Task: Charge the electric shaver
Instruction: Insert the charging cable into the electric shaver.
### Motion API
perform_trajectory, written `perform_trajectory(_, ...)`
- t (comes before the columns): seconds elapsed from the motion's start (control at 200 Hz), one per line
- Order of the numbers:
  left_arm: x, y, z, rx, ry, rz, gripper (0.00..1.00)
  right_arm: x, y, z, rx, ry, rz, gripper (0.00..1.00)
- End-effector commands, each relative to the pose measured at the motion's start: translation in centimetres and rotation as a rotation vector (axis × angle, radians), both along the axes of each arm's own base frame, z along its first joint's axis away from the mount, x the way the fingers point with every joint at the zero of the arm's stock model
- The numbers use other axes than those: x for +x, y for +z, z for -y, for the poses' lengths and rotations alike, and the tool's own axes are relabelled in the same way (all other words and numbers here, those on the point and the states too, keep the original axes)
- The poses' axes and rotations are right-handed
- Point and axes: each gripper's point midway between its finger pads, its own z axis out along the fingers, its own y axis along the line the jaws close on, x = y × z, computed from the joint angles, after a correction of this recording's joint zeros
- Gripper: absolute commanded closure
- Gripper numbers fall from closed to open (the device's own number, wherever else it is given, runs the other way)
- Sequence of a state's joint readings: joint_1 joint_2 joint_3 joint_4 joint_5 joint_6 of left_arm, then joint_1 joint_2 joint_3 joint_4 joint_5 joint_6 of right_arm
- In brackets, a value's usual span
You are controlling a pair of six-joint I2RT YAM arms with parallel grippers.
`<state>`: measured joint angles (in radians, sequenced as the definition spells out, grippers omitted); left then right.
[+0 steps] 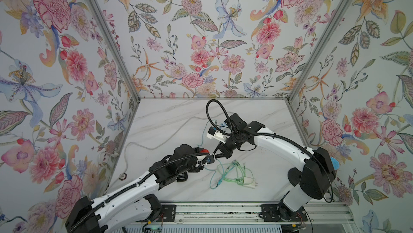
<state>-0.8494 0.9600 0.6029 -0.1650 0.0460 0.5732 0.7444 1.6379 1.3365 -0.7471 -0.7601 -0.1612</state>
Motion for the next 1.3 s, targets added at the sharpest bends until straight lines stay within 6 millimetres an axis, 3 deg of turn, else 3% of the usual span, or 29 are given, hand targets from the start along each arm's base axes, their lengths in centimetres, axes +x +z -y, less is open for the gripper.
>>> perform_trajectory(0.0, 0.4, 1.2, 0.2, 0.003, 0.002, 0.041, 1.0, -0.5, 1.3, -0.4, 0.03, 0.033, 0.01, 1.0)
perform_trajectory(0.796, 0.0, 1.8, 1.0, -0.032, -0.018, 0.043, 1.0, -0.1, 0.3, -1.2, 0.004, 0.04, 0.013, 1.0)
perform_trajectory(1.296, -0.1, 2.4, 1.0, -0.046, -0.022, 0.048, 1.0, 0.4, -0.6, -0.7, -0.036, 0.017, 0.028, 1.0)
